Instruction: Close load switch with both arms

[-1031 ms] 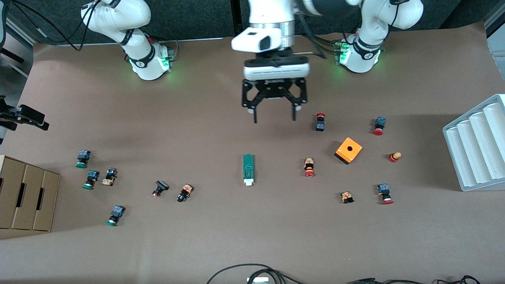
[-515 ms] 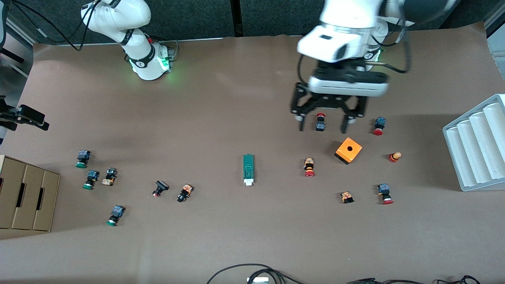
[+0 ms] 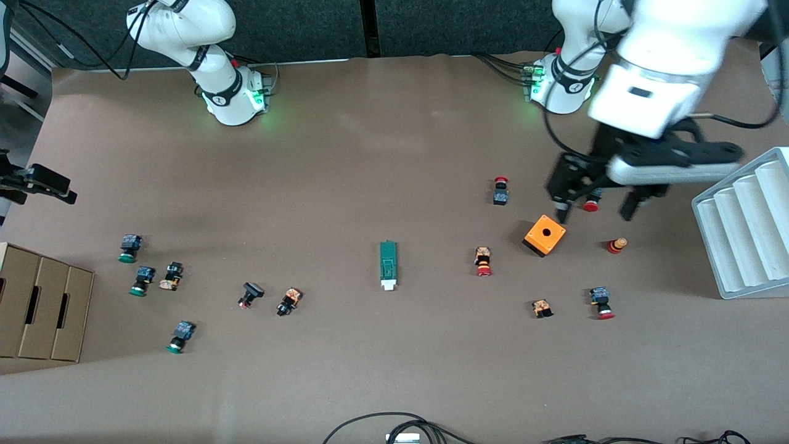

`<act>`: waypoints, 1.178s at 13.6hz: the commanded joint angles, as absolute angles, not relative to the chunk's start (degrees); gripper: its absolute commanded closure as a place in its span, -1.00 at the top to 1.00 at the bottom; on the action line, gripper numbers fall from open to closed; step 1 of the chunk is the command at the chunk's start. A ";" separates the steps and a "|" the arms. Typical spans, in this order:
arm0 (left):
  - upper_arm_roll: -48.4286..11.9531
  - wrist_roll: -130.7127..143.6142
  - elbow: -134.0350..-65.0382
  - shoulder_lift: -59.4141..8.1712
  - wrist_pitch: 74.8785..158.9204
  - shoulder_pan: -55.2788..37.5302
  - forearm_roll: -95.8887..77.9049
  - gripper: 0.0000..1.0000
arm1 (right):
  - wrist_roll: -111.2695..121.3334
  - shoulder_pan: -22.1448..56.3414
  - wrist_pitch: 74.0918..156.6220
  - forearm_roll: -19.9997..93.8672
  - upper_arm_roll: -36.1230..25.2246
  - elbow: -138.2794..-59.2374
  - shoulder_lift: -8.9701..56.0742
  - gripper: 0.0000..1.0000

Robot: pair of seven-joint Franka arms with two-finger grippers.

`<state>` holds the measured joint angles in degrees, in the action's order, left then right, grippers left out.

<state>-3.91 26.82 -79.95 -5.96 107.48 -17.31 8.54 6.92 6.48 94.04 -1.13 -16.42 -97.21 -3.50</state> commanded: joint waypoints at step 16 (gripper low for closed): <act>-3.69 5.19 -83.50 -7.29 95.37 2.90 -2.28 1.00 | 8.35 6.15 95.01 -1.15 -16.26 -95.98 -2.99 0.98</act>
<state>-3.72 6.61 -83.93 -6.91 96.85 2.25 -1.26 7.70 6.47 94.31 -1.13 -16.43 -97.09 -3.49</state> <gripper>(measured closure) 0.000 0.009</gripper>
